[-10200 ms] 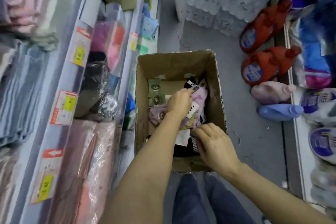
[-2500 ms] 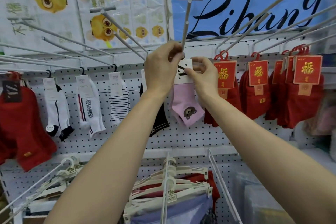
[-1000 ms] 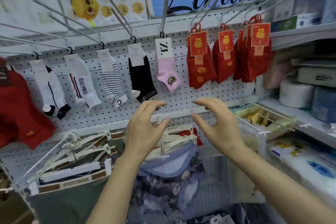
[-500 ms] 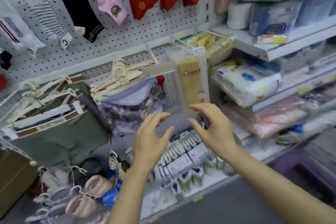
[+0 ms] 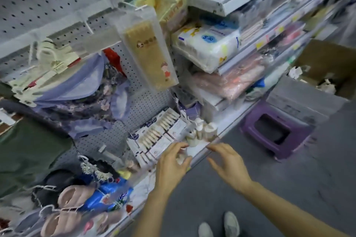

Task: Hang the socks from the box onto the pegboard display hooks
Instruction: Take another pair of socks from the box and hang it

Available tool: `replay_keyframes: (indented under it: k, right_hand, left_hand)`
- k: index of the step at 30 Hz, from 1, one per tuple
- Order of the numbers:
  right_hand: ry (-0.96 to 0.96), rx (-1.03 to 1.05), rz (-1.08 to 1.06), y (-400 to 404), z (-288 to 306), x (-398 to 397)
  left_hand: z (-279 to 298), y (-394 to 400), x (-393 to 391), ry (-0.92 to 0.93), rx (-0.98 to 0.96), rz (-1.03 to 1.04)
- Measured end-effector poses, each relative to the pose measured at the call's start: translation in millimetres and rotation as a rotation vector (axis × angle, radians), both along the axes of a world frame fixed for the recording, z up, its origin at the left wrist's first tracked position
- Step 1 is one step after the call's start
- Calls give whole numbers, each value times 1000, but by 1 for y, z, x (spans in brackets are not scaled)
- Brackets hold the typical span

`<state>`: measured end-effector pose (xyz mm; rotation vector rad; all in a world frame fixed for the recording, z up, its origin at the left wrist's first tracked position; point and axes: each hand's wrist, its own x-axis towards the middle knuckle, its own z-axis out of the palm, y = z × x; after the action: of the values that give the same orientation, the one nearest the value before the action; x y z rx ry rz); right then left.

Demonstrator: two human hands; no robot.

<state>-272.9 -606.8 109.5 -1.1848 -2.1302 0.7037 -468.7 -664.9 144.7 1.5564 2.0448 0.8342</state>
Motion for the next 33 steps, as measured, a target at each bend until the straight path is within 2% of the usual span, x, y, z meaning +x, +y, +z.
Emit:
replay_keyframes:
  k: [3,9,15,21,26,33]
  right_hand:
    - [-81,-53,-86,-10,-20,21]
    - [-116,-123,-281,-30,-46,73]
    - [-135,-205,-462,-15,-62,134]
    - [-167,-225,-576,47,-64,200]
    - [-203,-163,-621,116,-55,256]
    - [-160,-151,-739,210,-40,313]
  left_hand:
    - [-26,11,16,-35,-45,-107]
    - [-70,34,67,-89,-157,-334]
    - [-94,87,126,-32,-227,-552]
    - [-97,182,205,-39,-230,-659]
    - [-81,263,268,-59,-157,-661]
    - [-67,389,319,-54,-79,-621]
